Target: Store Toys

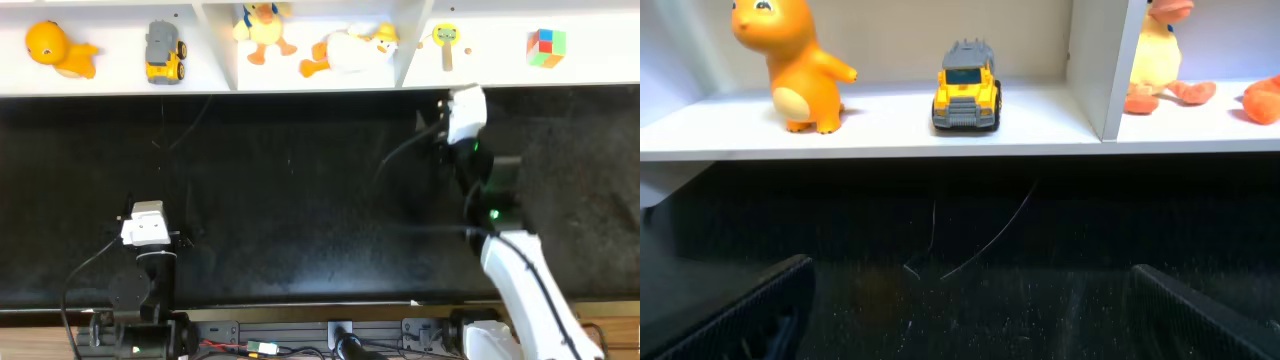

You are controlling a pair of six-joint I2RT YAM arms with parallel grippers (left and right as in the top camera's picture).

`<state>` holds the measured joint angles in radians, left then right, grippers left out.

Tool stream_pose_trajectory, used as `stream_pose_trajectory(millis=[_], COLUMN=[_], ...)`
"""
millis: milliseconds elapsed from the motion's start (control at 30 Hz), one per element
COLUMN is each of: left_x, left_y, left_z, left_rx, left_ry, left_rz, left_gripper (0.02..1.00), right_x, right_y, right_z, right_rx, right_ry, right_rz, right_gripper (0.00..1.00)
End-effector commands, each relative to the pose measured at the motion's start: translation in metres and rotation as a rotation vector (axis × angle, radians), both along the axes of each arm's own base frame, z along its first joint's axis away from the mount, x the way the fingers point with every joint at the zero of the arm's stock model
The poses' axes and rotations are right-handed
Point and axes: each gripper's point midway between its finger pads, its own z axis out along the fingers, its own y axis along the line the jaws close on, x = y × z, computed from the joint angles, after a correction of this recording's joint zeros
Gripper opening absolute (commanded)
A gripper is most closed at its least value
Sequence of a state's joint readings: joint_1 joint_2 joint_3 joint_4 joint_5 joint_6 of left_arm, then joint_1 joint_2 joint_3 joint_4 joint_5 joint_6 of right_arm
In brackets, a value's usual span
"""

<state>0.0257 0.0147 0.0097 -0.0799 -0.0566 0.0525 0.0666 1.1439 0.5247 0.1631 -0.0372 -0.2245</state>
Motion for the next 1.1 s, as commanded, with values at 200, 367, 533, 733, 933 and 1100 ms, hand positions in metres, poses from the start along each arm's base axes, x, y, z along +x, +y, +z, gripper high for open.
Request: stream_pose_trajectory(millis=[200,367,533,733,933,1100], left_x=[0.000,0.000,0.000,0.000,0.000,0.000], left_y=[-0.002,-0.002,-0.002,-0.002,-0.002,-0.002], left_z=[0.001,0.001,0.001,0.001,0.001,0.001], left_rx=[0.011,0.011,0.011,0.011,0.011,0.011], left_ry=[-0.007,-0.007,-0.007,-0.007,-0.007,-0.007], left_rz=[-0.008,-0.008,-0.008,-0.008,-0.008,-0.008], left_gripper=[0.998,0.998,0.998,0.998,0.998,0.998], right_x=[-0.047,-0.068,-0.083,-0.096,-0.108,-0.115], right_y=[0.002,-0.001,-0.003,-0.001,0.015,0.020], right_z=[0.018,0.017,0.011,-0.007,-0.015,-0.009], right_rx=[0.173,0.241,0.250,0.257,0.281,0.289], right_ry=[-0.154,-0.203,-0.240,-0.251,-0.240,-0.256], right_rz=[-0.079,-0.094,-0.089,-0.067,0.033,0.067], right_gripper=[0.996,0.996,0.996,0.996,0.996,0.996])
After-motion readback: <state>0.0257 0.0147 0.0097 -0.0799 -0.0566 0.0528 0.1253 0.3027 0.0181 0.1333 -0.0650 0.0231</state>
